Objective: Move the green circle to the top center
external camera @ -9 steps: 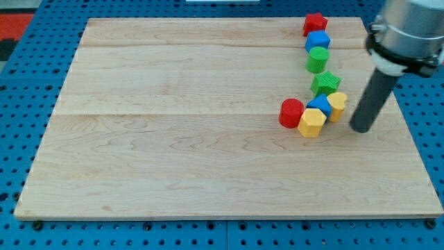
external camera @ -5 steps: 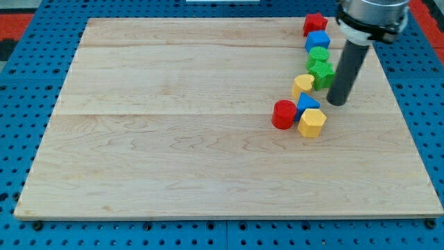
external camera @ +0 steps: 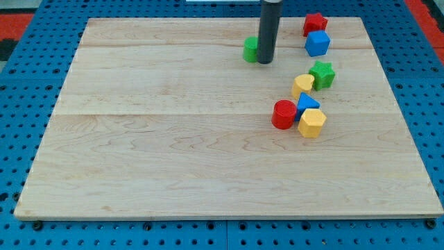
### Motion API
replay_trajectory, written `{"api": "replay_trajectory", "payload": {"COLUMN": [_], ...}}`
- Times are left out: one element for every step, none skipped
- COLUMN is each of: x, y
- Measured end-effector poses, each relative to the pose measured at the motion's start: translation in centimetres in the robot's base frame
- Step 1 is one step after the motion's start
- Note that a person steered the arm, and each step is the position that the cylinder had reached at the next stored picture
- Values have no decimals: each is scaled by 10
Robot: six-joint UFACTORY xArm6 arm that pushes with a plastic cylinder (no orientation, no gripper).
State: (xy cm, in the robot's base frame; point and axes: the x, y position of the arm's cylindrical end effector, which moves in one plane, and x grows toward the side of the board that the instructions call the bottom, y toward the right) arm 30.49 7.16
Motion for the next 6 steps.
{"api": "replay_trajectory", "payload": {"x": [-36, -64, -43, 13, 122, 223], "y": [-30, -43, -33, -30, -50, -22]}}
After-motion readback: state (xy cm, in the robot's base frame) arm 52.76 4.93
